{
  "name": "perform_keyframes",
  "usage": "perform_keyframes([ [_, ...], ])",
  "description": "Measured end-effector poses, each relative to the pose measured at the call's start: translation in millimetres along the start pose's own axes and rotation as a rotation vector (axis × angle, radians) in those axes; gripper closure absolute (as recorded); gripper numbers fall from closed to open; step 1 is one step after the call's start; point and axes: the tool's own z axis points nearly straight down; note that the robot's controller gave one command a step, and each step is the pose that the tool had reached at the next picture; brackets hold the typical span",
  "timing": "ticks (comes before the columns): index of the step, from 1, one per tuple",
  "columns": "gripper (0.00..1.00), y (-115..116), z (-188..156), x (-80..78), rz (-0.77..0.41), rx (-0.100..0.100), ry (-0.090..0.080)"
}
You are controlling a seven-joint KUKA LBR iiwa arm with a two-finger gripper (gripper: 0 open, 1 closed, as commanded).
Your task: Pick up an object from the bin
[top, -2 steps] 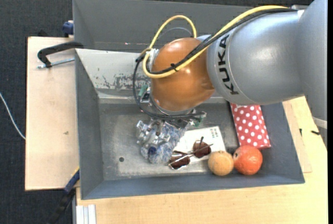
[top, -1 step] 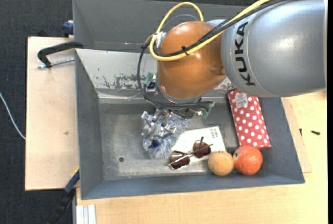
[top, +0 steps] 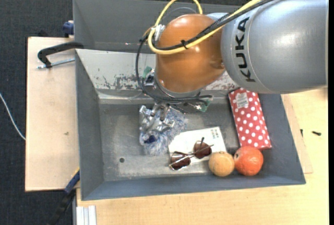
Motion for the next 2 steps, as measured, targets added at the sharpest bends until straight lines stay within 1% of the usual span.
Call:
perform_keyframes([
  [1, 1.00, 9, -16, 9.7, -0.004, -0.012, 0.011],
  [2, 1.00, -1, -48, 6.5, -0.011, -0.007, 0.006],
])
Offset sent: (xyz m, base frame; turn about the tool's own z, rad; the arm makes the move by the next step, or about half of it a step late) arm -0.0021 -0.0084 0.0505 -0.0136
